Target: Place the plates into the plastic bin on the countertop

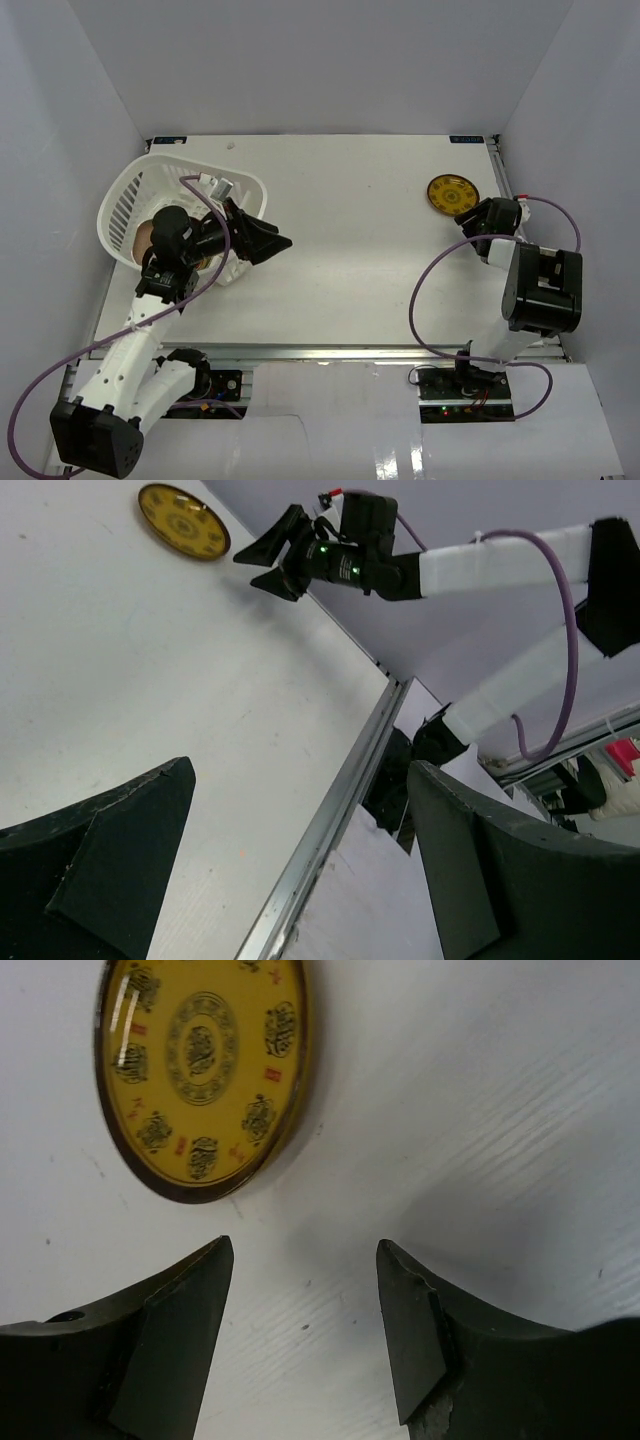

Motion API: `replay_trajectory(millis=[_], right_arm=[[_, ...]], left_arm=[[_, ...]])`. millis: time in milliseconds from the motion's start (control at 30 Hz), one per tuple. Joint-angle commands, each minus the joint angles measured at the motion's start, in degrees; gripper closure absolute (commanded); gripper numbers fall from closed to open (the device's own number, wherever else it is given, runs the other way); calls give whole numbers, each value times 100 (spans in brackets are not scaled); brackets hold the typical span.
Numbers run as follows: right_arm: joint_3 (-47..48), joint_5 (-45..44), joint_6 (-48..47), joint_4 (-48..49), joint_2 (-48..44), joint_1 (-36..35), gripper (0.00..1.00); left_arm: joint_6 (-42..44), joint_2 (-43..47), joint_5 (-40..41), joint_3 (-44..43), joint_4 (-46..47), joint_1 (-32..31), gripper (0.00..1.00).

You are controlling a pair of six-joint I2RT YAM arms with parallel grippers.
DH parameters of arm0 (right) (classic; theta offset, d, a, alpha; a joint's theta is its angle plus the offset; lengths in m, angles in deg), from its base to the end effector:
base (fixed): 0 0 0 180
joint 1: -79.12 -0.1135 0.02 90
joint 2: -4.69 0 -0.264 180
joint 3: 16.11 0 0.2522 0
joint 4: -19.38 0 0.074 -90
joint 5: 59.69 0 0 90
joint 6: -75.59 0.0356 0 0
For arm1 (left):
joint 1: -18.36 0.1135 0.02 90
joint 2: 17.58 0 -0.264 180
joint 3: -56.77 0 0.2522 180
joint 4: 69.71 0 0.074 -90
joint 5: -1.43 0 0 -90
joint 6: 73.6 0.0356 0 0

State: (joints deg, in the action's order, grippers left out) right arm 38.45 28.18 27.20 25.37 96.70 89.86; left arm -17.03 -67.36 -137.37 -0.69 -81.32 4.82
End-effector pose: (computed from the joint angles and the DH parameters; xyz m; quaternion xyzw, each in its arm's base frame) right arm 0.3170 -0.0615 0.1668 0.3929 0.7787 0.1145 0.4755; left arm 0.1849 -0.0721 0.3421 0.1627 0.7043 -0.5246 0.4497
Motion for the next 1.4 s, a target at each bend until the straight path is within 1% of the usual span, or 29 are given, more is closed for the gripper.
replay_trajectory(millis=[0,67,100,167,233,300,333,367,400,467,533,567,633,667,700,767,800,867,900,933,967,1033,1067,1100,1133,1233,1267,1333,1367], right_arm=[[393,160,382,556,623,77,34],[490,178,532,801,897,95,35],[526,369,611,924,1150,112,35],[753,389,866,978,1406,121,38],[973,450,1094,1074,1758,121,49],[1062,538,1227,1267,2004,121,62],[1106,608,1393,1329,2066,121,80],[1089,652,1438,1417,2084,121,87],[1036,713,1456,1557,1971,121,92],[660,924,1499,2180,1664,95,92],[491,1248,1500,2506,1032,7,92],[430,1355,1387,2542,560,-159,92],[455,1417,1202,2386,65,-431,92],[638,1400,922,2254,-329,-824,92],[797,1374,746,2079,-480,-1037,92],[1166,1225,429,1570,-648,-1643,92],[1524,1180,227,1489,-684,-2176,92],[1878,1067,103,1340,-605,-2698,92],[2236,996,7,1260,-466,-3153,92],[2414,821,-38,1207,-377,-3383,92],[2581,759,-64,1172,-272,-3769,92],[3098,662,-126,1067,88,-4140,92],[3275,609,-152,1023,220,-4307,92],[3442,574,-170,918,508,-4639,92],[3835,521,-240,830,816,-4956,92],[4479,433,-319,462,1301,-5406,92],[4968,389,-433,321,1633,-5712,92],[5507,266,-574,-196,1986,-6004,92],[5970,266,-679,-321,2318,-6257,92]], left_arm=[[363,39,-394,274,145,-96,2],[425,21,-455,345,145,-105,2],[469,30,-473,354,136,-105,2],[486,38,-473,354,136,-114,2],[530,3,-447,345,119,-114,2],[583,-32,-350,310,49,-123,2],[635,-32,-306,284,22,-123,2],[662,-32,-202,266,-4,-123,2],[680,-23,-148,257,-48,-123,2],[698,3,-34,239,-57,-123,2],[689,38,185,196,-66,-114,2],[584,38,291,169,-5,-114,2],[347,65,450,169,223,-122,2],[76,108,441,143,476,-114,2],[-48,135,424,99,583,-114,2],[-190,257,415,-198,716,-131,2],[-234,328,441,-339,716,-131,2],[-234,503,660,-612,699,-131,2],[-182,713,748,-892,681,-131,2],[-147,828,1045,-1034,629,-131,2],[-111,951,1204,-1165,541,-131,2],[20,1303,1547,-1473,427,-131,2],[82,1435,1931,-1570,287,-131,2],[134,1671,2109,-1693,242,-131,2],[248,1778,2407,-1738,163,-131,2],[442,2085,2743,-1843,23,-131,2],[486,2121,2979,-1861,-169,-123,2],[565,2139,3217,-1940,-495,-131,2],[600,2130,3323,-1958,-740,-131,2]])
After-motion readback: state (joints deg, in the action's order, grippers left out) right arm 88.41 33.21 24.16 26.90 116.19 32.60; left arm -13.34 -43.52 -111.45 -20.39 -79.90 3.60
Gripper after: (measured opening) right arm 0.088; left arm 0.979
